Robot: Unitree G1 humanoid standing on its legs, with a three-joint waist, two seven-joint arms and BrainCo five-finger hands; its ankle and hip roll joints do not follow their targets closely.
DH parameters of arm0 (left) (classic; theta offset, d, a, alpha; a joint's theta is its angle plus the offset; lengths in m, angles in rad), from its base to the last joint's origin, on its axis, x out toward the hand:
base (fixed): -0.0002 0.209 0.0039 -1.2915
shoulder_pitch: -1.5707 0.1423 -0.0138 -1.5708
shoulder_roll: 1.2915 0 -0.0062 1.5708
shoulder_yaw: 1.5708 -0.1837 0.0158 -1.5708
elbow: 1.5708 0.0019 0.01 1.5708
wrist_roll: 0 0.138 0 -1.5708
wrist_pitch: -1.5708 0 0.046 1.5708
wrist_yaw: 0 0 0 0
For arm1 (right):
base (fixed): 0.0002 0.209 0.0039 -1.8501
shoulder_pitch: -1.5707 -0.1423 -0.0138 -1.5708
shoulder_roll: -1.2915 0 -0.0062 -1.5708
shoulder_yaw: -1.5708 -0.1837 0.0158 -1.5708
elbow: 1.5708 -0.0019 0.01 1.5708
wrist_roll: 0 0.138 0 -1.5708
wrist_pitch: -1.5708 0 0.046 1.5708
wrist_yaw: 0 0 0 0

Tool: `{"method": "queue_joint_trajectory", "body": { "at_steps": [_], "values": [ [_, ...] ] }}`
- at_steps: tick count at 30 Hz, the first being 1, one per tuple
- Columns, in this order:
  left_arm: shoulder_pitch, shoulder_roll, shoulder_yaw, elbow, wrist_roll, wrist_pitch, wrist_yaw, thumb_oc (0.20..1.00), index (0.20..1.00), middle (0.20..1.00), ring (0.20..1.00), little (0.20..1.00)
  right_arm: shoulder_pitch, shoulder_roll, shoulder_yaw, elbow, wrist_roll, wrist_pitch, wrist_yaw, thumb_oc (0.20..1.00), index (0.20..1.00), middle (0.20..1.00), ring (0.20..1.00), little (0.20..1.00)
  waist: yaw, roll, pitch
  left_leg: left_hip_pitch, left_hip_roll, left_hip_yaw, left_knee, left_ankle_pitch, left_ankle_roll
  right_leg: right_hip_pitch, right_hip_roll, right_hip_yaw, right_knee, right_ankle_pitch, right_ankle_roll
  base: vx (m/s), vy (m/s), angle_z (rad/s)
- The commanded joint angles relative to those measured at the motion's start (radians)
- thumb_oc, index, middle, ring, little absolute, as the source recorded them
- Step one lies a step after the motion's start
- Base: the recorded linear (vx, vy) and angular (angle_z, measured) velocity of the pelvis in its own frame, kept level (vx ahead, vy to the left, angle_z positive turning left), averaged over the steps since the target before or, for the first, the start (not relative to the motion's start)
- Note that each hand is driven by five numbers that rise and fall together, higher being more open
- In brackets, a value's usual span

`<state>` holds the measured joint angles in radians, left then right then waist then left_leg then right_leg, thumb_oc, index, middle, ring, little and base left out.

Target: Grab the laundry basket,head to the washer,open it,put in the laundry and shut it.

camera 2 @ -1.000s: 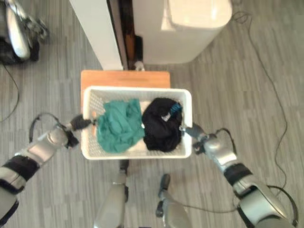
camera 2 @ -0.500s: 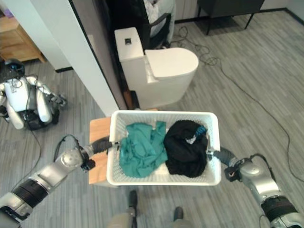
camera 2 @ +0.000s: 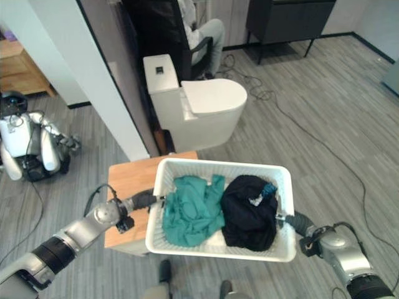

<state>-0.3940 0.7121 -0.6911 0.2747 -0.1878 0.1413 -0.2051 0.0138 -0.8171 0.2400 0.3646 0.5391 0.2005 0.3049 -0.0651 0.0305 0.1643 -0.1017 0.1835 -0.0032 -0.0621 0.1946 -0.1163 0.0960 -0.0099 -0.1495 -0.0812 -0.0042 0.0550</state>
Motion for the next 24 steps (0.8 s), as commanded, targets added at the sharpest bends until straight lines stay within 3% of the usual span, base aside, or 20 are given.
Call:
{"method": "queue_joint_trajectory", "body": {
  "at_steps": [1, 2, 3, 4, 7, 8, 10, 11, 13, 14, 17, 19, 22, 24],
  "values": [
    [-0.135, -0.004, 0.075, 0.083, -0.001, -0.078, 0.034, 0.2, 0.2, 0.2, 0.2, 0.2, -0.038, -0.084, -0.102, -0.002, 0.064, -0.046, -0.005, 0.2, 0.2, 0.2, 0.2, 0.2, 0.036, -0.021, 0.008, 0.035, -0.043, -0.195, 0.207, -0.216, 0.008, -0.07, -0.05, 0.056, 0.044, -0.034, 0.038, -0.1, 0.243, -1.24],
    [-0.111, 0.003, 0.101, 0.083, 0.005, -0.086, 0.035, 0.2, 0.2, 0.2, 0.2, 0.2, -0.031, -0.079, -0.113, -0.008, 0.064, -0.036, 0.011, 0.2, 0.2, 0.2, 0.2, 0.2, 0.039, -0.02, 0.015, 0.043, -0.119, -0.263, 0.252, -0.292, 0.031, -0.113, -0.068, 0.121, 0.081, -0.018, 0.054, -0.13, 0.342, -1.43],
    [-0.106, 0.002, 0.106, 0.088, 0.003, -0.087, 0.037, 0.2, 0.2, 0.2, 0.2, 0.2, -0.023, -0.084, -0.125, -0.017, 0.058, -0.036, 0.016, 0.2, 0.2, 0.2, 0.2, 0.2, 0.025, -0.018, 0.016, 0.057, -0.134, -0.256, 0.25, -0.319, 0.039, -0.133, -0.071, 0.149, 0.098, -0.009, 0.062, -0.15, 0.402, -1.51],
    [-0.11, -0.001, 0.108, 0.098, 0.002, -0.09, 0.034, 0.2, 0.2, 0.2, 0.2, 0.2, 0.004, -0.09, -0.161, -0.042, 0.054, -0.034, 0.011, 0.2, 0.2, 0.2, 0.2, 0.2, 0.014, -0.011, 0.021, 0.074, -0.134, -0.228, 0.238, -0.328, 0.042, -0.159, -0.079, 0.18, 0.116, 0.004, 0.073, -0.18, 0.381, -1.59],
    [-0.133, -0.008, 0.111, 0.141, 0.006, -0.107, 0.04, 0.2, 0.2, 0.2, 0.2, 0.2, -0.02, -0.076, -0.168, -0.009, 0.023, -0.035, 0.012, 0.2, 0.2, 0.2, 0.2, 0.2, 0.011, 0.003, 0.021, 0.102, -0.191, -0.17, 0.159, -0.347, 0.087, -0.254, -0.141, 0.233, 0.087, 0.108, 0.151, -0.3, 0.391, -1.26],
    [-0.138, 0.008, 0.111, 0.151, 0.004, -0.111, 0.043, 0.2, 0.2, 0.2, 0.2, 0.2, -0.054, -0.057, -0.165, 0.002, 0.012, -0.04, -0.003, 0.2, 0.2, 0.2, 0.2, 0.2, 0.016, 0.006, 0.033, 0.088, -0.195, -0.078, 0.151, -0.347, 0.106, -0.306, -0.172, 0.199, 0.084, 0.133, 0.173, -0.28, 0.236, -1.28],
    [-0.138, 0.009, 0.11, 0.151, 0.004, -0.111, 0.043, 0.2, 0.2, 0.2, 0.2, 0.2, -0.055, -0.056, -0.165, 0.002, 0.012, -0.04, -0.003, 0.2, 0.2, 0.2, 0.2, 0.2, 0.018, 0.003, 0.03, 0.084, -0.198, -0.076, 0.15, -0.343, 0.106, -0.312, -0.174, 0.203, 0.084, 0.135, 0.174, -0.22, 0.117, -1.82],
    [-0.129, 0.022, 0.124, 0.155, 0.006, -0.108, 0.048, 0.2, 0.2, 0.2, 0.2, 0.2, -0.084, -0.022, -0.141, 0.02, 0.002, -0.047, -0.008, 0.2, 0.2, 0.2, 0.2, 0.2, 0.045, 0.015, 0.04, 0.054, -0.193, 0.0, 0.159, -0.334, 0.124, -0.314, -0.212, 0.021, 0.15, 0.083, 0.13, -0.33, 0.12, -1.71],
    [-0.088, 0.052, 0.165, 0.15, -0.009, -0.101, 0.047, 0.2, 0.2, 0.2, 0.2, 0.2, -0.125, 0.044, -0.086, 0.059, -0.019, -0.054, 0.001, 0.2, 0.2, 0.2, 0.2, 0.2, 0.066, 0.013, 0.039, 0.043, -0.169, 0.09, 0.166, -0.318, 0.147, -0.275, -0.225, -0.097, 0.293, 0.004, 0.092, -0.37, 0.106, -1.26],
    [-0.087, 0.053, 0.166, 0.15, -0.009, -0.1, 0.047, 0.2, 0.2, 0.2, 0.2, 0.2, -0.126, 0.044, -0.085, 0.06, -0.019, -0.054, 0.0, 0.2, 0.2, 0.2, 0.2, 0.2, 0.066, 0.012, 0.037, 0.041, -0.17, 0.091, 0.165, -0.315, 0.148, -0.278, -0.226, -0.096, 0.293, 0.006, 0.092, -0.23, 0.031, -1.29],
    [-0.042, 0.077, 0.201, 0.14, -0.031, -0.1, 0.052, 0.2, 0.2, 0.2, 0.2, 0.2, -0.179, 0.088, -0.024, 0.11, -0.031, -0.059, 0.01, 0.2, 0.2, 0.2, 0.2, 0.2, 0.109, -0.012, 0.005, 0.042, -0.155, 0.162, 0.142, -0.296, 0.151, -0.18, -0.206, -0.152, 0.303, -0.064, 0.077, -0.14, -0.06, -1.2],
    [-0.027, 0.084, 0.221, 0.144, -0.044, -0.101, 0.055, 0.2, 0.2, 0.2, 0.2, 0.2, -0.223, 0.113, 0.029, 0.147, -0.044, -0.059, 0.012, 0.2, 0.2, 0.2, 0.2, 0.2, 0.145, -0.03, -0.018, 0.042, -0.151, 0.199, 0.127, -0.302, 0.131, -0.11, -0.212, -0.204, 0.225, -0.071, 0.096, -0.08, -0.154, -1.4],
    [-0.013, 0.093, 0.252, 0.145, -0.052, -0.11, 0.069, 0.2, 0.2, 0.2, 0.2, 0.2, -0.237, 0.122, 0.055, 0.157, -0.058, -0.052, 0.008, 0.2, 0.2, 0.2, 0.2, 0.2, 0.158, -0.053, -0.04, 0.017, -0.119, 0.259, 0.125, -0.26, 0.116, -0.086, -0.176, -0.171, 0.111, -0.049, 0.086, -0.09, -0.231, -0.84],
    [-0.027, 0.09, 0.247, 0.157, -0.054, -0.115, 0.077, 0.2, 0.2, 0.2, 0.2, 0.2, -0.224, 0.113, 0.053, 0.144, -0.056, -0.057, 0.003, 0.2, 0.2, 0.2, 0.2, 0.2, 0.153, -0.059, -0.036, 0.005, -0.097, 0.247, 0.115, -0.228, 0.094, -0.079, -0.151, -0.154, 0.078, -0.054, 0.075, -0.07, -0.294, -0.68]
  ]
}}
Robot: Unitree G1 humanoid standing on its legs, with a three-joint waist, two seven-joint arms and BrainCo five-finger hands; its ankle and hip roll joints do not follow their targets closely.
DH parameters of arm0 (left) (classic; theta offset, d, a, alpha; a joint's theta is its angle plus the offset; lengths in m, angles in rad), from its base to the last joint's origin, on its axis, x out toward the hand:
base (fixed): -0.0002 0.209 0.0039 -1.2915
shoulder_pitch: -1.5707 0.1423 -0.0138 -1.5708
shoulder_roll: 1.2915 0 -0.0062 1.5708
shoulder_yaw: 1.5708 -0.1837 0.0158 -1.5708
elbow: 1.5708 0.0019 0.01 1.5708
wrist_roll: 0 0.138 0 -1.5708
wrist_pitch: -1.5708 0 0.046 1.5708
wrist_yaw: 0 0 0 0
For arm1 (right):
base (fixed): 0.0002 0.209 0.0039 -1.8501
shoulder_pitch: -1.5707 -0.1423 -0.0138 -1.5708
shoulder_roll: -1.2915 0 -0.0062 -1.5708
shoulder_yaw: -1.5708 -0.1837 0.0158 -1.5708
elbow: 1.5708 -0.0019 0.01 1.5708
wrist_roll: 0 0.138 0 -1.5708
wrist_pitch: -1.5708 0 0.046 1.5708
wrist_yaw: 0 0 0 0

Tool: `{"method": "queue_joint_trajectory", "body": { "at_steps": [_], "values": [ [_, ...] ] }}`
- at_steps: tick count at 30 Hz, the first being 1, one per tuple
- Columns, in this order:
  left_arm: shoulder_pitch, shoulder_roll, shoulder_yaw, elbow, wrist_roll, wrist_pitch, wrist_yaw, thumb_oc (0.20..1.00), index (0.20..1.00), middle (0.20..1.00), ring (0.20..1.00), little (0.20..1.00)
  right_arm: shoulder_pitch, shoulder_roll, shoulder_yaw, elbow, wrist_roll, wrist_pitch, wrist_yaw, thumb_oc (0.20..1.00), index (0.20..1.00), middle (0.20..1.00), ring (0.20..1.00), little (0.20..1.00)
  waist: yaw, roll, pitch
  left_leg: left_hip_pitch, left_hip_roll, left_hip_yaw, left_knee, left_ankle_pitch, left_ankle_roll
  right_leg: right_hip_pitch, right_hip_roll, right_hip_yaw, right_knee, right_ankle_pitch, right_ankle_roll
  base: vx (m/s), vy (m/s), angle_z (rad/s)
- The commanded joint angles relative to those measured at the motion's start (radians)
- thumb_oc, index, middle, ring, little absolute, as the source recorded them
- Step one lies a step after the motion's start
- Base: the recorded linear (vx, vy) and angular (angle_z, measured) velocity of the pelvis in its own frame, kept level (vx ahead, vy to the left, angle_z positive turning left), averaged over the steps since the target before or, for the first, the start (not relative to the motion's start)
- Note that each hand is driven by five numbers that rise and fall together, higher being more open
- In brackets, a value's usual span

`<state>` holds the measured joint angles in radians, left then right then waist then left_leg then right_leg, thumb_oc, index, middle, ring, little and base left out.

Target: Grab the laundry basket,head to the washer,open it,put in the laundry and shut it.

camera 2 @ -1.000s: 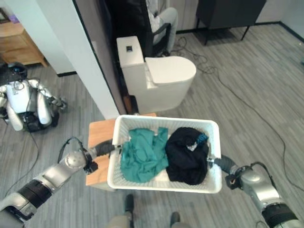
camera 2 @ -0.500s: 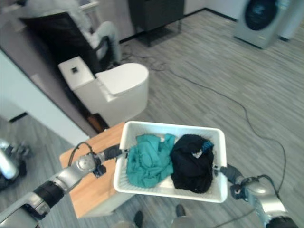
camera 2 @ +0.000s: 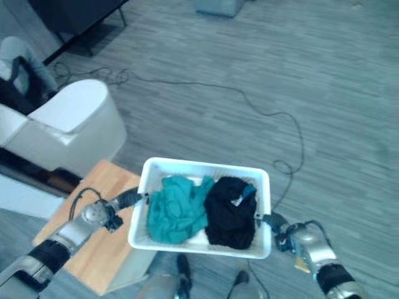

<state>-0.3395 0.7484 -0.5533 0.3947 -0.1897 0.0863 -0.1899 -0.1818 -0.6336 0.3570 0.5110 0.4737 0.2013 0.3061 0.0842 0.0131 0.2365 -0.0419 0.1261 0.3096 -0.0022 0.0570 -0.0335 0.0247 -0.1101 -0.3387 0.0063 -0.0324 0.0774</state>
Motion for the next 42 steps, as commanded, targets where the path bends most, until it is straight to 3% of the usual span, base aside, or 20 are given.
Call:
{"method": "queue_joint_trajectory", "body": {
  "at_steps": [1, 6, 9, 11, 13, 14, 16, 23, 25, 27, 28, 29, 30, 31, 34, 37, 39, 40, 41, 42],
  "values": [
    [-0.101, 0.037, 0.099, 0.043, -0.039, -0.063, 0.069, 0.2, 0.2, 0.2, 0.2, 0.2, 0.004, -0.081, -0.083, -0.026, 0.02, -0.059, -0.001, 0.2, 0.2, 0.2, 0.2, 0.2, -0.009, -0.045, -0.097, -0.06, -0.022, -0.09, 0.041, -0.057, -0.009, 0.002, -0.029, 0.033, -0.021, -0.037, 0.039, -0.06, -0.344, -0.06],
    [-0.153, -0.003, 0.064, 0.056, -0.014, -0.062, 0.069, 0.2, 0.2, 0.2, 0.2, 0.2, 0.049, -0.125, -0.125, -0.052, 0.052, -0.074, -0.017, 0.2, 0.2, 0.2, 0.2, 0.2, -0.032, -0.044, -0.072, -0.066, 0.039, -0.124, 0.018, 0.021, -0.061, 0.033, 0.031, -0.005, -0.051, -0.057, 0.005, -0.04, -0.259, 0.33],
    [-0.186, -0.017, 0.047, 0.078, -0.013, -0.055, 0.066, 0.2, 0.2, 0.2, 0.2, 0.2, 0.053, -0.137, -0.131, -0.053, 0.073, -0.078, -0.025, 0.2, 0.2, 0.2, 0.2, 0.2, -0.039, -0.053, -0.06, -0.071, 0.09, -0.132, 0.05, 0.034, -0.08, 0.053, 0.071, -0.003, -0.056, -0.072, -0.02, 0.01, -0.258, 0.27],
    [-0.201, -0.017, 0.048, 0.09, -0.017, -0.05, 0.068, 0.2, 0.2, 0.2, 0.2, 0.2, 0.038, -0.141, -0.113, -0.052, 0.091, -0.074, -0.026, 0.2, 0.2, 0.2, 0.2, 0.2, -0.034, -0.062, -0.049, -0.08, 0.107, -0.163, 0.113, 0.009, -0.066, 0.07, 0.093, 0.015, -0.061, -0.082, -0.033, 0.05, -0.244, 0.19],
    [-0.207, -0.015, 0.049, 0.101, -0.022, -0.052, 0.074, 0.2, 0.2, 0.2, 0.2, 0.2, 0.023, -0.147, -0.101, -0.052, 0.099, -0.073, -0.027, 0.2, 0.2, 0.2, 0.2, 0.2, -0.023, -0.065, -0.039, -0.095, 0.083, -0.213, 0.15, -0.008, -0.053, 0.073, 0.094, 0.029, -0.058, -0.083, -0.039, 0.05, -0.143, -0.09],
    [-0.215, -0.008, 0.046, 0.117, -0.027, -0.058, 0.082, 0.2, 0.2, 0.2, 0.2, 0.2, -0.001, -0.148, -0.09, -0.051, 0.111, -0.07, -0.028, 0.2, 0.2, 0.2, 0.2, 0.2, -0.003, -0.077, -0.025, -0.177, -0.036, -0.316, 0.188, -0.032, -0.033, 0.081, 0.098, 0.045, -0.056, -0.085, -0.042, 0.09, -0.137, -0.33],
    [-0.204, -0.001, 0.047, 0.109, -0.035, -0.06, 0.088, 0.2, 0.2, 0.2, 0.2, 0.2, -0.029, -0.122, -0.063, -0.05, 0.12, -0.074, -0.033, 0.2, 0.2, 0.2, 0.2, 0.2, 0.027, -0.077, -0.023, -0.265, -0.087, -0.319, 0.148, 0.028, -0.035, 0.109, 0.121, 0.048, -0.061, -0.096, -0.038, 0.2, -0.121, -0.12],
    [-0.137, 0.028, 0.099, 0.083, -0.056, -0.061, 0.101, 0.2, 0.2, 0.2, 0.2, 0.2, -0.101, -0.045, -0.011, 0.005, 0.113, -0.088, -0.048, 0.2, 0.2, 0.2, 0.2, 0.2, 0.095, -0.078, -0.03, -0.33, -0.115, -0.3, -0.009, 0.067, -0.033, 0.164, 0.152, 0.122, -0.043, -0.148, -0.036, 0.29, 0.017, -0.44],
    [-0.094, 0.044, 0.151, 0.042, -0.066, -0.071, 0.121, 0.2, 0.2, 0.2, 0.2, 0.2, -0.142, 0.054, 0.019, 0.041, 0.099, -0.087, -0.055, 0.2, 0.2, 0.2, 0.2, 0.2, 0.128, -0.099, -0.058, -0.323, -0.085, -0.243, 0.015, 0.11, -0.01, 0.241, 0.157, 0.186, -0.028, -0.204, -0.034, 0.97, 0.258, -1.13],
    [-0.095, 0.062, 0.146, 0.023, -0.072, -0.082, 0.125, 0.2, 0.2, 0.2, 0.2, 0.2, -0.116, 0.087, 0.014, 0.018, 0.099, -0.095, -0.047, 0.2, 0.2, 0.2, 0.2, 0.2, 0.138, -0.145, -0.071, -0.323, -0.111, -0.232, 0.11, 0.082, 0.014, 0.242, 0.106, 0.184, 0.061, -0.164, 0.014, 0.84, 0.29, -0.73],
    [-0.094, 0.063, 0.14, 0.02, -0.069, -0.082, 0.127, 0.2, 0.2, 0.2, 0.2, 0.2, -0.103, 0.101, 0.012, 0.013, 0.098, -0.097, -0.047, 0.2, 0.2, 0.2, 0.2, 0.2, 0.139, -0.16, -0.076, -0.315, -0.126, -0.217, 0.124, 0.061, 0.029, 0.228, 0.087, 0.179, 0.115, -0.104, 0.042, 0.86, 0.417, -0.21],
    [-0.093, 0.068, 0.129, 0.015, -0.052, -0.075, 0.122, 0.2, 0.2, 0.2, 0.2, 0.2, -0.084, 0.122, 0.004, 0.01, 0.078, -0.094, -0.038, 0.2, 0.2, 0.2, 0.2, 0.2, 0.122, -0.175, -0.083, -0.245, -0.168, -0.197, 0.124, -0.019, 0.085, 0.134, 0.032, 0.178, 0.378, 0.118, 0.132, 0.67, 0.356, -0.08],
    [-0.093, 0.068, 0.13, 0.014, -0.052, -0.075, 0.122, 0.2, 0.2, 0.2, 0.2, 0.2, -0.084, 0.122, 0.004, 0.01, 0.078, -0.094, -0.038, 0.2, 0.2, 0.2, 0.2, 0.2, 0.123, -0.173, -0.085, -0.247, -0.165, -0.196, 0.123, -0.017, 0.085, 0.131, 0.034, 0.18, 0.377, 0.12, 0.132, 0.75, 0.418, 0.19],
    [-0.086, 0.069, 0.128, 0.006, -0.053, -0.073, 0.124, 0.2, 0.2, 0.2, 0.2, 0.2, -0.079, 0.122, 0.0, -0.002, 0.068, -0.097, -0.037, 0.2, 0.2, 0.2, 0.2, 0.2, 0.105, -0.148, -0.073, -0.198, -0.163, -0.21, 0.113, -0.045, 0.106, 0.053, 0.019, 0.162, 0.524, 0.176, 0.141, 0.25, 0.139, 0.18],
    [-0.088, 0.07, 0.137, 0.01, -0.053, -0.067, 0.126, 0.2, 0.2, 0.2, 0.2, 0.2, -0.077, 0.121, -0.007, -0.023, 0.064, -0.093, -0.032, 0.2, 0.2, 0.2, 0.2, 0.2, 0.079, -0.116, -0.059, -0.12, -0.159, -0.234, 0.083, -0.074, 0.12, -0.057, -0.018, 0.123, 0.612, 0.13, 0.115, 0.39, 0.158, 0.34],
    [-0.089, 0.076, 0.135, 0.009, -0.042, -0.061, 0.118, 0.2, 0.2, 0.2, 0.2, 0.2, -0.066, 0.086, -0.024, -0.059, 0.064, -0.082, -0.033, 0.2, 0.2, 0.2, 0.2, 0.2, 0.015, -0.068, -0.047, 0.013, -0.152, -0.309, 0.052, -0.128, 0.105, -0.204, -0.007, 0.077, 0.46, -0.027, 0.054, 0.55, 0.042, 0.33],
    [-0.086, 0.071, 0.137, 0.012, -0.038, -0.061, 0.116, 0.2, 0.2, 0.2, 0.2, 0.2, -0.061, 0.074, -0.033, -0.062, 0.065, -0.084, -0.037, 0.2, 0.2, 0.2, 0.2, 0.2, 0.0, -0.066, -0.043, 0.039, -0.158, -0.323, 0.057, -0.15, 0.097, -0.216, -0.003, 0.086, 0.362, -0.026, 0.048, 0.52, -0.074, 1.03],
    [-0.085, 0.059, 0.141, 0.021, -0.032, -0.067, 0.114, 0.2, 0.2, 0.2, 0.2, 0.2, -0.062, 0.055, -0.043, -0.06, 0.07, -0.086, -0.044, 0.2, 0.2, 0.2, 0.2, 0.2, -0.024, -0.064, -0.041, 0.096, -0.161, -0.353, 0.067, -0.209, 0.076, -0.255, -0.011, 0.109, 0.116, 0.031, 0.06, 0.55, -0.109, 0.96],
    [-0.085, 0.059, 0.141, 0.021, -0.032, -0.067, 0.114, 0.2, 0.2, 0.2, 0.2, 0.2, -0.062, 0.054, -0.043, -0.06, 0.07, -0.085, -0.044, 0.2, 0.2, 0.2, 0.2, 0.2, -0.025, -0.064, -0.042, 0.094, -0.162, -0.354, 0.067, -0.208, 0.076, -0.253, -0.011, 0.108, 0.109, 0.036, 0.06, 0.75, -0.139, 1.15],
    [-0.089, 0.046, 0.147, 0.028, -0.018, -0.074, 0.109, 0.2, 0.2, 0.2, 0.2, 0.2, -0.055, 0.051, -0.057, -0.072, 0.071, -0.084, -0.047, 0.2, 0.2, 0.2, 0.2, 0.2, -0.041, -0.063, -0.042, 0.142, -0.167, -0.376, 0.078, -0.252, 0.062, -0.305, -0.028, 0.123, -0.039, 0.106, 0.092, 0.36, -0.05, 0.88]
  ]
}}
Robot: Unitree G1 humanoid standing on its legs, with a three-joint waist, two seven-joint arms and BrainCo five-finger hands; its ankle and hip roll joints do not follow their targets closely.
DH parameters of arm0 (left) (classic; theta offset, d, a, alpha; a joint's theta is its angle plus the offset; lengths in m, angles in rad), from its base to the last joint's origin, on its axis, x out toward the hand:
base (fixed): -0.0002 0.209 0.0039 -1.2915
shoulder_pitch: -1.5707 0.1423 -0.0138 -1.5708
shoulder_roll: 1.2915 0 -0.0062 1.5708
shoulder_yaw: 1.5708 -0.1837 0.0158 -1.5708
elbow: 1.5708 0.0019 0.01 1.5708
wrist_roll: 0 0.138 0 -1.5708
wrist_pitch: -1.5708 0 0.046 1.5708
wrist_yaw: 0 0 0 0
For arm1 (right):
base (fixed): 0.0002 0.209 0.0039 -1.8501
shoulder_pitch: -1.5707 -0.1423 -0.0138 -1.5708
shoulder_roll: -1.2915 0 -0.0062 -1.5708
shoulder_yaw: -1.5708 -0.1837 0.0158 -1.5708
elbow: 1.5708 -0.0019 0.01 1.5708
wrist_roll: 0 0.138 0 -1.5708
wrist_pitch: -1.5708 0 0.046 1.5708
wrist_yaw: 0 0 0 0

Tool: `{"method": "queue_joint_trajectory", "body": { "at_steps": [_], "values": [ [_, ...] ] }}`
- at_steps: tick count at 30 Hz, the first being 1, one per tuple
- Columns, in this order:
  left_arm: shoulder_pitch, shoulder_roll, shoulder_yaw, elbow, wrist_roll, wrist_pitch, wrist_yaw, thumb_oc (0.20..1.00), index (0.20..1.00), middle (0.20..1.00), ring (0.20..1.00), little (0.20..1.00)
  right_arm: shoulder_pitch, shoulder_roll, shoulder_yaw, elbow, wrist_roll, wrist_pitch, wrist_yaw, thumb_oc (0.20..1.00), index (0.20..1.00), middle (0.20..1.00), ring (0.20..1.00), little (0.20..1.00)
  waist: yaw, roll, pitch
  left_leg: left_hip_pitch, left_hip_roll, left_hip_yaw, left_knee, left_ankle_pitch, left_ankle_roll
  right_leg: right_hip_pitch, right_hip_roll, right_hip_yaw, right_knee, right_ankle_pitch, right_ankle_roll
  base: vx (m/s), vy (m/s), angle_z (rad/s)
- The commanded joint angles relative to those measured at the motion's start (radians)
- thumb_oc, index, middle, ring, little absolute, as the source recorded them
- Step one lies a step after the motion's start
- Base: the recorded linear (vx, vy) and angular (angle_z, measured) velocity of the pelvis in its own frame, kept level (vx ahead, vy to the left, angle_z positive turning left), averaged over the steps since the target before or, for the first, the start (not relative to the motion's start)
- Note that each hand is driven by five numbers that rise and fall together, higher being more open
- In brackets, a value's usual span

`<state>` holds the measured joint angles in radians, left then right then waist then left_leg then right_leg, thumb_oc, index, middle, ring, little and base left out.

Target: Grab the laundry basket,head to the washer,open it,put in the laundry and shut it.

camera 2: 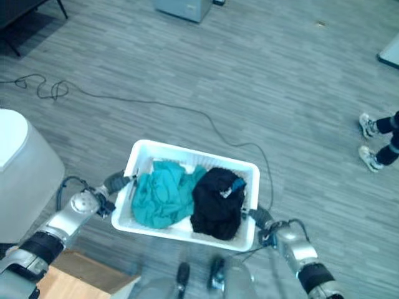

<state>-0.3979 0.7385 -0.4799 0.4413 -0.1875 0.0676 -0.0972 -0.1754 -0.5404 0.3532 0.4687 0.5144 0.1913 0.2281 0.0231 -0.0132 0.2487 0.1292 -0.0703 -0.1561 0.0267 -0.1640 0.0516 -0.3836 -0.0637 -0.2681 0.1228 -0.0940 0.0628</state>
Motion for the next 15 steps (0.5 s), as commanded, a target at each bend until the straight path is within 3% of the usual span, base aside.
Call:
{"method": "queue_joint_trajectory", "body": {
  "at_steps": [1, 4, 6, 7, 8, 10, 11, 12, 13, 14, 15],
  "values": [
    [-0.031, 0.055, 0.074, -0.019, -0.02, -0.055, 0.016, 0.2, 0.2, 0.2, 0.2, 0.2, -0.061, -0.043, -0.053, -0.03, 0.03, -0.073, 0.031, 0.2, 0.2, 0.2, 0.2, 0.2, 0.02, -0.032, -0.052, -0.026, 0.034, 0.089, 0.05, -0.035, -0.024, 0.111, -0.069, 0.049, -0.164, 0.17, 0.107, 0.55, -0.074, 0.91],
    [-0.029, 0.04, 0.088, 0.003, 0.007, -0.063, 0.015, 0.2, 0.2, 0.2, 0.2, 0.2, -0.05, -0.033, -0.064, -0.043, 0.023, -0.076, 0.037, 0.2, 0.2, 0.2, 0.2, 0.2, 0.006, -0.023, -0.063, 0.058, 0.043, 0.077, 0.051, -0.07, -0.041, 0.046, -0.082, -0.015, -0.21, 0.197, 0.132, 0.52, -0.089, 0.66],
    [-0.038, 0.029, 0.08, 0.007, 0.017, -0.062, 0.01, 0.2, 0.2, 0.2, 0.2, 0.2, -0.01, -0.039, -0.081, -0.058, 0.021, -0.07, 0.043, 0.2, 0.2, 0.2, 0.2, 0.2, -0.018, -0.025, -0.091, 0.132, 0.066, 0.056, 0.05, -0.093, -0.058, 0.09, -0.063, -0.011, -0.2, 0.24, 0.123, 0.88, -0.274, 0.77],
    [-0.012, 0.003, 0.087, 0.001, 0.029, -0.061, 0.01, 0.2, 0.2, 0.2, 0.2, 0.2, 0.038, -0.057, -0.1, -0.095, 0.023, -0.064, 0.059, 0.2, 0.2, 0.2, 0.2, 0.2, -0.042, 0.002, -0.126, 0.143, 0.127, 0.054, 0.167, -0.036, -0.096, 0.126, -0.033, -0.009, -0.124, 0.245, 0.092, 0.86, -0.327, 0.54],
    [-0.012, 0.003, 0.087, 0.001, 0.03, -0.061, 0.01, 0.2, 0.2, 0.2, 0.2, 0.2, 0.038, -0.057, -0.1, -0.095, 0.023, -0.064, 0.059, 0.2, 0.2, 0.2, 0.2, 0.2, -0.044, -0.002, -0.128, 0.14, 0.123, 0.051, 0.167, -0.033, -0.095, 0.125, -0.038, -0.01, -0.125, 0.247, 0.092, 0.76, -0.348, 0.66],
    [-0.018, -0.003, 0.079, -0.005, 0.019, -0.055, 0.01, 0.2, 0.2, 0.2, 0.2, 0.2, 0.059, -0.071, -0.113, -0.103, 0.048, -0.062, 0.043, 0.2, 0.2, 0.2, 0.2, 0.2, -0.052, 0.002, -0.13, 0.03, 0.185, 0.082, 0.407, 0.166, -0.123, 0.169, -0.009, -0.018, -0.088, 0.196, 0.039, 0.42, -0.363, 0.33],
    [-0.009, -0.003, 0.098, -0.019, 0.008, -0.043, 0.013, 0.2, 0.2, 0.2, 0.2, 0.2, 0.054, -0.068, -0.107, -0.109, 0.066, -0.073, 0.035, 0.2, 0.2, 0.2, 0.2, 0.2, -0.035, -0.024, -0.115, -0.092, 0.244, 0.161, 0.662, 0.264, -0.116, 0.237, 0.008, -0.046, -0.098, 0.156, -0.012, 0.56, -0.521, 0.48],
    [-0.007, -0.003, 0.108, -0.023, 0.001, -0.036, 0.015, 0.2, 0.2, 0.2, 0.2, 0.2, 0.047, -0.069, -0.091, -0.104, 0.069, -0.072, 0.025, 0.2, 0.2, 0.2, 0.2, 0.2, -0.014, -0.027, -0.106, -0.135, 0.263, 0.169, 0.746, 0.258, -0.115, 0.275, 0.034, -0.04, -0.108, 0.127, -0.022, 0.38, -0.42, 0.46],
    [-0.007, -0.002, 0.11, -0.026, 0.001, -0.035, 0.015, 0.2, 0.2, 0.2, 0.2, 0.2, 0.044, -0.069, -0.09, -0.103, 0.07, -0.073, 0.024, 0.2, 0.2, 0.2, 0.2, 0.2, -0.013, -0.032, -0.099, -0.149, 0.263, 0.174, 0.767, 0.26, -0.109, 0.271, 0.031, -0.045, -0.112, 0.137, -0.031, 0.35, -0.361, -0.11],
    [-0.024, 0.003, 0.114, -0.032, -0.014, -0.035, 0.021, 0.2, 0.2, 0.2, 0.2, 0.2, 0.043, -0.08, -0.088, -0.108, 0.071, -0.072, 0.014, 0.2, 0.2, 0.2, 0.2, 0.2, 0.013, -0.053, -0.076, -0.227, 0.325, 0.248, 0.809, 0.244, -0.098, 0.34, 0.053, -0.052, -0.137, 0.102, -0.046, 0.17, -0.232, -0.64],
    [-0.025, 0.003, 0.113, -0.032, -0.014, -0.034, 0.021, 0.2, 0.2, 0.2, 0.2, 0.2, 0.043, -0.08, -0.089, -0.108, 0.071, -0.072, 0.014, 0.2, 0.2, 0.2, 0.2, 0.2, 0.014, -0.052, -0.075, -0.226, 0.326, 0.248, 0.81, 0.242, -0.098, 0.341, 0.054, -0.051, -0.138, 0.102, -0.046, 0.42, -0.277, -0.58]
  ]
}}
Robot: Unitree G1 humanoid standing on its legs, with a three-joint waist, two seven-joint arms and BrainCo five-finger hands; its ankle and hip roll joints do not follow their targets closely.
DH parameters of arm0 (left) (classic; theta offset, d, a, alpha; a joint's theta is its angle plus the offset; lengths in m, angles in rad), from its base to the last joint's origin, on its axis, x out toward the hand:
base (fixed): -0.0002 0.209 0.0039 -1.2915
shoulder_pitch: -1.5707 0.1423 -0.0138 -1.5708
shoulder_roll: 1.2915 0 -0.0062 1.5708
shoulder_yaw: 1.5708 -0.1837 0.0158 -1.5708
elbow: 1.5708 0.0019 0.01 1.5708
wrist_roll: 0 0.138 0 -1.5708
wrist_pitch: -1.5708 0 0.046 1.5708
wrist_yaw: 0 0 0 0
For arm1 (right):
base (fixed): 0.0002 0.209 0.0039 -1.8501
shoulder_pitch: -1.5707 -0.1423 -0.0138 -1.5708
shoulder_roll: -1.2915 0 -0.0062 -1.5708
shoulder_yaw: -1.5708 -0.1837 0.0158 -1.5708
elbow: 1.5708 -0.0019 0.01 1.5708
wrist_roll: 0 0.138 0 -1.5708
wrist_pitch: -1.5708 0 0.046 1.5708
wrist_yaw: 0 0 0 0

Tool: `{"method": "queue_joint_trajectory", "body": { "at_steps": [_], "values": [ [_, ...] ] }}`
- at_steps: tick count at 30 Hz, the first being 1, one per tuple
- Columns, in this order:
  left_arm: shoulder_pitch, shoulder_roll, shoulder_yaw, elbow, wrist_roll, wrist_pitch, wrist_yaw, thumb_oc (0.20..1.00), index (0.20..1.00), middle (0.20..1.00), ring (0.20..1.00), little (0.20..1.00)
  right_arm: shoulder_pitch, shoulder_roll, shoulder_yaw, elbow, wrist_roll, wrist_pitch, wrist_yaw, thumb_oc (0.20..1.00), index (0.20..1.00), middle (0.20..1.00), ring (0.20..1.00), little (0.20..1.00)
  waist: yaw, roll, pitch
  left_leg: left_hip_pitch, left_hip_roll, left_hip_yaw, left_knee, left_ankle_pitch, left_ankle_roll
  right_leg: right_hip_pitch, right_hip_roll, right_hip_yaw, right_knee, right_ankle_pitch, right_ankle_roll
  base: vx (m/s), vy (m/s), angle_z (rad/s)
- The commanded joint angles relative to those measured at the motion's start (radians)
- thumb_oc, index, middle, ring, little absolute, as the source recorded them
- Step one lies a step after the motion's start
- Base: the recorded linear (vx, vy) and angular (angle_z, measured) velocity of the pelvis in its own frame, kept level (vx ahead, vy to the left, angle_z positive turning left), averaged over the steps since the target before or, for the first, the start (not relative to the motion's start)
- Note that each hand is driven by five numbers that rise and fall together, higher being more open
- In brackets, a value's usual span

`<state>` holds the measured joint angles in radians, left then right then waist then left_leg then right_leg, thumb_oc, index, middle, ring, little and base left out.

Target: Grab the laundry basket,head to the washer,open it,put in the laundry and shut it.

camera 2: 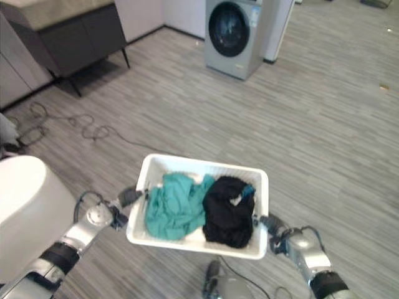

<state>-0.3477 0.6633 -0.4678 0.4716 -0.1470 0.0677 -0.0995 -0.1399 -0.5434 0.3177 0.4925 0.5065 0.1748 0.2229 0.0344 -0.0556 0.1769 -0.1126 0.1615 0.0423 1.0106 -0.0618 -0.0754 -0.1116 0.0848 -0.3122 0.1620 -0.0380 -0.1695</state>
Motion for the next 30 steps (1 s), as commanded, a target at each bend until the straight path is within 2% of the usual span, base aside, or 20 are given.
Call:
{"method": "queue_joint_trajectory", "body": {
  "at_steps": [1, 4, 5, 7, 8, 9, 11, 14, 18, 19, 20, 21, 22, 23, 24, 25, 26, 27, 28, 30],
  "values": [
    [-0.078, 0.076, 0.105, -0.063, -0.06, -0.032, 0.027, 0.2, 0.2, 0.2, 0.2, 0.2, 0.01, -0.078, -0.05, -0.131, 0.075, -0.056, 0.017, 0.2, 0.2, 0.2, 0.2, 0.2, 0.017, -0.007, 0.006, -0.01, 0.113, 0.073, -0.204, 0.087, 0.015, 0.107, -0.081, -0.006, -0.187, 0.019, 0.195, 0.29, -0.071, -0.17],
    [-0.067, 0.07, 0.12, -0.073, -0.062, -0.038, 0.028, 0.2, 0.2, 0.2, 0.2, 0.2, 0.032, -0.083, -0.054, -0.155, 0.062, -0.052, 0.026, 0.2, 0.2, 0.2, 0.2, 0.2, 0.051, -0.032, 0.018, -0.116, 0.071, 0.121, -0.407, 0.018, 0.018, 0.17, -0.088, -0.007, -0.208, -0.014, 0.21, 0.38, -0.022, -0.12],
    [-0.065, 0.069, 0.125, -0.071, -0.059, -0.042, 0.03, 0.2, 0.2, 0.2, 0.2, 0.2, 0.038, -0.087, -0.061, -0.156, 0.059, -0.055, 0.027, 0.2, 0.2, 0.2, 0.2, 0.2, 0.062, -0.037, 0.021, -0.148, 0.061, 0.14, -0.539, 0.02, 0.014, 0.192, -0.091, -0.016, -0.217, -0.028, 0.223, 0.35, 0.063, -0.17],
    [-0.064, 0.069, 0.124, -0.066, -0.057, -0.044, 0.031, 0.2, 0.2, 0.2, 0.2, 0.2, 0.038, -0.082, -0.061, -0.154, 0.054, -0.061, 0.029, 0.2, 0.2, 0.2, 0.2, 0.2, 0.08, -0.04, 0.019, -0.127, 0.018, 0.138, -0.797, 0.099, 0.0, 0.218, -0.097, -0.019, -0.212, -0.042, 0.234, 0.41, 0.129, -0.23],
    [-0.063, 0.074, 0.118, -0.058, -0.052, -0.048, 0.032, 0.2, 0.2, 0.2, 0.2, 0.2, 0.025, -0.073, -0.06, -0.138, 0.053, -0.074, 0.024, 0.2, 0.2, 0.2, 0.2, 0.2, 0.109, -0.03, 0.022, -0.151, -0.02, 0.079, -0.988, 0.18, -0.002, 0.244, -0.073, -0.01, -0.198, -0.072, 0.226, 0.36, 0.117, -0.21],
    [-0.063, 0.074, 0.118, -0.058, -0.052, -0.048, 0.032, 0.2, 0.2, 0.2, 0.2, 0.2, 0.024, -0.073, -0.06, -0.137, 0.053, -0.075, 0.024, 0.2, 0.2, 0.2, 0.2, 0.2, 0.108, -0.031, 0.024, -0.145, -0.021, 0.079, -0.995, 0.184, -0.002, 0.246, -0.074, -0.011, -0.197, -0.073, 0.226, 0.38, 0.116, -0.12],
    [-0.066, 0.076, 0.107, -0.046, -0.05, -0.049, 0.035, 0.2, 0.2, 0.2, 0.2, 0.2, 0.005, -0.054, -0.058, -0.113, 0.067, -0.088, 0.017, 0.2, 0.2, 0.2, 0.2, 0.2, 0.123, -0.029, 0.027, -0.174, -0.043, -0.002, -1.087, 0.204, -0.011, 0.272, -0.06, 0.005, -0.18, -0.107, 0.222, 0.33, 0.073, -0.22],
    [-0.069, 0.08, 0.094, -0.035, -0.057, -0.051, 0.041, 0.2, 0.2, 0.2, 0.2, 0.2, -0.056, -0.004, -0.025, -0.061, 0.081, -0.095, 0.009, 0.2, 0.2, 0.2, 0.2, 0.2, 0.152, -0.029, 0.027, -0.193, -0.038, -0.087, -1.058, 0.222, -0.013, 0.328, -0.053, 0.053, -0.135, -0.173, 0.221, 0.48, 0.142, -0.54],
    [-0.08, 0.091, 0.078, -0.034, -0.056, -0.056, 0.048, 0.2, 0.2, 0.2, 0.2, 0.2, -0.044, 0.021, -0.038, -0.046, 0.073, -0.093, -0.001, 0.2, 0.2, 0.2, 0.2, 0.2, 0.161, -0.044, -0.002, -0.205, -0.052, -0.068, -0.946, 0.233, 0.009, 0.357, -0.093, 0.077, -0.084, -0.183, 0.242, 0.51, 0.243, -0.25],
    [-0.092, 0.098, 0.066, -0.027, -0.054, -0.06, 0.055, 0.2, 0.2, 0.2, 0.2, 0.2, -0.042, 0.031, -0.044, -0.036, 0.075, -0.098, -0.004, 0.2, 0.2, 0.2, 0.2, 0.2, 0.164, -0.055, -0.011, -0.196, -0.07, -0.063, -0.919, 0.211, 0.022, 0.353, -0.115, 0.084, -0.041, -0.162, 0.262, 0.47, 0.293, -0.2],
    [-0.101, 0.107, 0.044, -0.014, -0.047, -0.056, 0.051, 0.2, 0.2, 0.2, 0.2, 0.2, -0.041, 0.053, -0.045, -0.005, 0.071, -0.099, -0.006, 0.2, 0.2, 0.2, 0.2, 0.2, 0.16, -0.068, -0.021, -0.162, -0.108, -0.047, -0.885, 0.153, 0.065, 0.305, -0.167, 0.093, 0.113, -0.071, 0.3, 0.46, 0.292, -0.14],
    [-0.102, 0.107, 0.043, -0.014, -0.047, -0.056, 0.051, 0.2, 0.2, 0.2, 0.2, 0.2, -0.041, 0.053, -0.045, -0.004, 0.071, -0.099, -0.005, 0.2, 0.2, 0.2, 0.2, 0.2, 0.161, -0.067, -0.024, -0.166, -0.107, -0.047, -0.886, 0.155, 0.065, 0.301, -0.166, 0.094, 0.113, -0.069, 0.3, 0.41, 0.297, -0.13],
    [-0.107, 0.115, 0.029, -0.009, -0.045, -0.055, 0.046, 0.2, 0.2, 0.2, 0.2, 0.2, -0.045, 0.06, -0.049, 0.013, 0.069, -0.101, -0.011, 0.2, 0.2, 0.2, 0.2, 0.2, 0.155, -0.072, -0.021, -0.144, -0.123, -0.039, -0.88, 0.13, 0.085, 0.267, -0.189, 0.098, 0.209, 0.002, 0.32, 0.34, 0.29, 0.25],
    [-0.109, 0.122, 0.022, -0.012, -0.04, -0.048, 0.048, 0.2, 0.2, 0.2, 0.2, 0.2, -0.047, 0.071, -0.059, 0.024, 0.06, -0.097, -0.018, 0.2, 0.2, 0.2, 0.2, 0.2, 0.135, -0.056, -0.016, -0.098, -0.126, -0.025, -0.885, 0.096, 0.11, 0.184, -0.214, 0.098, 0.377, 0.095, 0.339, 0.34, 0.291, 0.01],
    [-0.109, 0.122, 0.022, -0.012, -0.04, -0.048, 0.048, 0.2, 0.2, 0.2, 0.2, 0.2, -0.048, 0.071, -0.059, 0.024, 0.06, -0.097, -0.018, 0.2, 0.2, 0.2, 0.2, 0.2, 0.137, -0.057, -0.017, -0.1, -0.127, -0.022, -0.884, 0.095, 0.111, 0.179, -0.216, 0.101, 0.382, 0.093, 0.34, 0.4, 0.347, 0.08],
    [-0.115, 0.135, 0.022, -0.017, -0.039, -0.043, 0.045, 0.2, 0.2, 0.2, 0.2, 0.2, -0.05, 0.072, -0.069, 0.019, 0.048, -0.091, -0.013, 0.2, 0.2, 0.2, 0.2, 0.2, 0.118, -0.03, -0.011, -0.033, -0.121, -0.002, -0.896, 0.053, 0.134, 0.101, -0.29, 0.043, 0.463, 0.139, 0.348, 0.21, 0.167, -0.29],
    [-0.115, 0.135, 0.023, -0.017, -0.039, -0.043, 0.045, 0.2, 0.2, 0.2, 0.2, 0.2, -0.049, 0.072, -0.069, 0.018, 0.047, -0.09, -0.013, 0.2, 0.2, 0.2, 0.2, 0.2, 0.117, -0.033, -0.009, -0.032, -0.124, -0.001, -0.896, 0.052, 0.135, 0.101, -0.294, 0.043, 0.468, 0.135, 0.349, 0.39, 0.242, -0.18],
    [-0.117, 0.143, 0.022, -0.025, -0.046, -0.042, 0.044, 0.2, 0.2, 0.2, 0.2, 0.2, -0.045, 0.067, -0.077, 0.019, 0.045, -0.09, -0.015, 0.2, 0.2, 0.2, 0.2, 0.2, 0.108, -0.025, -0.007, 0.007, -0.121, 0.011, -0.907, 0.03, 0.136, 0.07, -0.33, 0.003, 0.447, 0.116, 0.337, 0.4, 0.159, -0.31],
    [-0.12, 0.144, 0.01, -0.031, -0.059, -0.04, 0.038, 0.2, 0.2, 0.2, 0.2, 0.2, -0.04, 0.06, -0.084, 0.02, 0.047, -0.088, -0.017, 0.2, 0.2, 0.2, 0.2, 0.2, 0.091, -0.007, -0.003, 0.056, -0.122, 0.015, -0.921, 0.01, 0.138, 0.023, -0.328, -0.042, 0.389, 0.059, 0.315, 0.4, 0.156, -0.29],
    [-0.122, 0.147, 0.007, -0.031, -0.06, -0.042, 0.038, 0.2, 0.2, 0.2, 0.2, 0.2, -0.033, 0.056, -0.092, 0.014, 0.046, -0.088, -0.017, 0.2, 0.2, 0.2, 0.2, 0.2, 0.079, 0.002, -0.004, 0.069, -0.125, 0.012, -0.925, 0.002, 0.137, 0.004, -0.324, -0.06, 0.334, 0.037, 0.31, 0.27, 0.057, -0.05]
  ]
}}
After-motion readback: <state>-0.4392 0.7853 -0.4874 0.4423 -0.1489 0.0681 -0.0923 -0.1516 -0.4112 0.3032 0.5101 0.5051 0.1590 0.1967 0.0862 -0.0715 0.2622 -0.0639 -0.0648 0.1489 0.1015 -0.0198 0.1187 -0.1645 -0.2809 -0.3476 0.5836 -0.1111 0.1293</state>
